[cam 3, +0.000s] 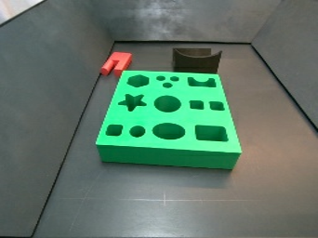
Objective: Pick up the square-circle object. Move up. Rotate the square-circle object. Place the square-circle object on the fixture. Regrasp the square-circle object. Move to above the board. Insert the square-circle object.
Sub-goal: Pick up the square-circle object.
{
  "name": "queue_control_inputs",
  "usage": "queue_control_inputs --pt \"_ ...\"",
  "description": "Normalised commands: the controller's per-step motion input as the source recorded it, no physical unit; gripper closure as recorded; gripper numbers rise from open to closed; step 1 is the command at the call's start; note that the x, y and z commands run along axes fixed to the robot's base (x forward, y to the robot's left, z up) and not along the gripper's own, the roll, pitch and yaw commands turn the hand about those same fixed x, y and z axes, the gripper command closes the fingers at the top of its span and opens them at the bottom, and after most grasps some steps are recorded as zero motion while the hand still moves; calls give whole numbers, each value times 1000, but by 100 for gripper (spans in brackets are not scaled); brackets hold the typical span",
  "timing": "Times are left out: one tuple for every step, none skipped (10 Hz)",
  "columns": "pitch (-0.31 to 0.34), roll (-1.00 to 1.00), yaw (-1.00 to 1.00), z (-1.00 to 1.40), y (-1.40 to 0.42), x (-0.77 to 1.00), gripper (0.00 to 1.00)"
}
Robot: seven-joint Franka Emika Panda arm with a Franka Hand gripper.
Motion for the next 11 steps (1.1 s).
queue_control_inputs --pt "-119 -63 0 -363 6 -229 0" --pt "47 -43 -334 -926 14 0 0" --pt "0 -69 -569 -1000 0 -209 0" --pt "0 -54 -529 -1000 0 -151 0" --pt "0 -47 -469 -1000 0 -63 0" --pt "-81 -73 -306 -989 0 -294 0" --pt "-200 -30 -43 -869 0 -489 0" --pt "-219 -37 0 -789 0 -420 0" --pt "-187 -23 0 -663 0 -503 0" --pt "-171 -29 0 -611 0 -437 0" --pt "-159 -21 0 -620 0 -374 0"
